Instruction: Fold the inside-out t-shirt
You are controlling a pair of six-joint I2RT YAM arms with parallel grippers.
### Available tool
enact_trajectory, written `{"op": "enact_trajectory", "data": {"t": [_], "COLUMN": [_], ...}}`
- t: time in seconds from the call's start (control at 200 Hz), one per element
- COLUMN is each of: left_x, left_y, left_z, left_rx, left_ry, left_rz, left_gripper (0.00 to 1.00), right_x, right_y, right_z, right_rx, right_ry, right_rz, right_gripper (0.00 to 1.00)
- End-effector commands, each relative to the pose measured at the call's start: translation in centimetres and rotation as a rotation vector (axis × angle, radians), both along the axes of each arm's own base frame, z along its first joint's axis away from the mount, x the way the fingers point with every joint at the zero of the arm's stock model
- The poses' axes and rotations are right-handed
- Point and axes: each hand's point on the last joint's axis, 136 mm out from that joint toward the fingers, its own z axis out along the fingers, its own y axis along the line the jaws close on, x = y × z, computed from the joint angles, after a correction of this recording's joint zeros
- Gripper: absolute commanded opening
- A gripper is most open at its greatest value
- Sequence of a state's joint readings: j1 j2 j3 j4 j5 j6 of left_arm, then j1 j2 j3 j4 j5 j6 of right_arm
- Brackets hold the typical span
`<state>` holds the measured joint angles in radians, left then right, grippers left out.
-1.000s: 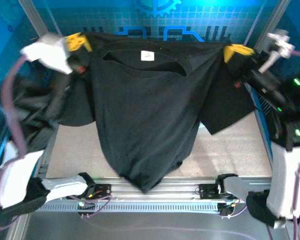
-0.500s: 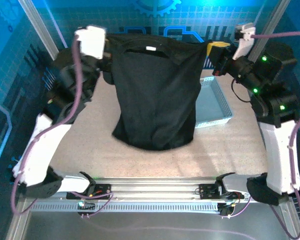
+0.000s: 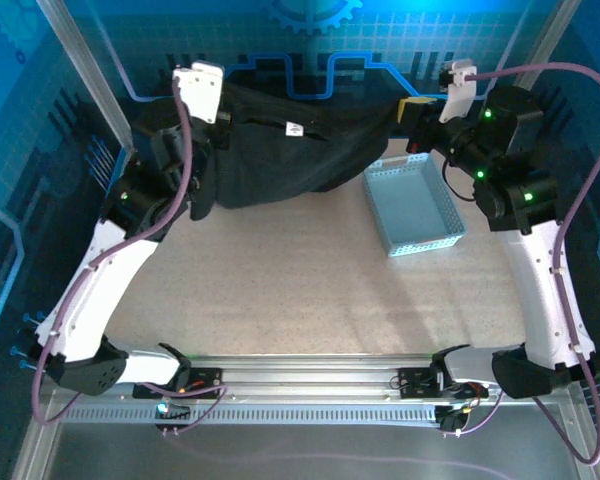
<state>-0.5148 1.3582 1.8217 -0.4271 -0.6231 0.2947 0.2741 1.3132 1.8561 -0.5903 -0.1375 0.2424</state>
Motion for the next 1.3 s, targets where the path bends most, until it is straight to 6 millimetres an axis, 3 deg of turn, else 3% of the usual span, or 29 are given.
{"op": "enact_trajectory", "data": {"t": [0.0,0.05,0.105,0.195,0.25,0.375,0.59,0.78,0.955,1.055,1.171,1.291], "left_x": [1.3,0.6,-1.7,-6.1,-7.8,-9.4,-9.2,-6.7,-3.3,-1.2,-1.5,-4.7], "left_y": [0.9,2.7,4.3,4.4,4.3,4.6,4.8,6.2,6.1,6.2,9.3,12.9], "left_z": [-0.1,1.7,5.0,9.3,10.9,12.5,13.3,13.0,10.9,9.7,10.5,12.7], "left_rx": [0.016,-0.005,-0.115,-0.263,-0.297,-0.31,-0.265,-0.188,-0.103,-0.065,-0.085,-0.163], "left_ry": [0.063,0.023,-0.1,-0.301,-0.349,-0.398,-0.397,-0.341,-0.237,-0.176,-0.19,-0.279], "left_rz": [0.058,0.136,0.12,-0.04,-0.096,-0.126,-0.1,0.062,0.147,0.193,0.331,0.423], "left_gripper": [0.0,0.0,0.0,0.0,0.0,0.0,0.0,0.0,0.0,0.0,0.0,0.0], "right_x": [1.6,1.6,0.3,-2.7,-4.2,-5.9,-6.4,-4.4,-1.8,-0.7,0.3,1.5], "right_y": [0.9,0.1,-0.7,-1.2,-0.8,-0.4,-0.4,0.8,2.8,2.8,3.4,5.9], "right_z": [-0.8,-0.5,1.7,5.7,7.5,9.6,11.3,9.8,5.7,5.4,5.8,4.9], "right_rx": [-0.03,-0.049,-0.032,0.022,0.035,0.058,0.052,0.039,-0.02,-0.031,-0.028,-0.03], "right_ry": [0.052,0.059,-0.023,-0.16,-0.203,-0.255,-0.303,-0.247,-0.17,-0.157,-0.165,-0.157], "right_rz": [-0.001,-0.041,-0.061,-0.033,0.013,0.068,0.074,0.099,0.109,0.078,0.084,0.16], "right_gripper": [0.0,0.0,0.0,0.0,0.0,0.0,0.0,0.0,0.0,0.0,0.0,0.0]}}
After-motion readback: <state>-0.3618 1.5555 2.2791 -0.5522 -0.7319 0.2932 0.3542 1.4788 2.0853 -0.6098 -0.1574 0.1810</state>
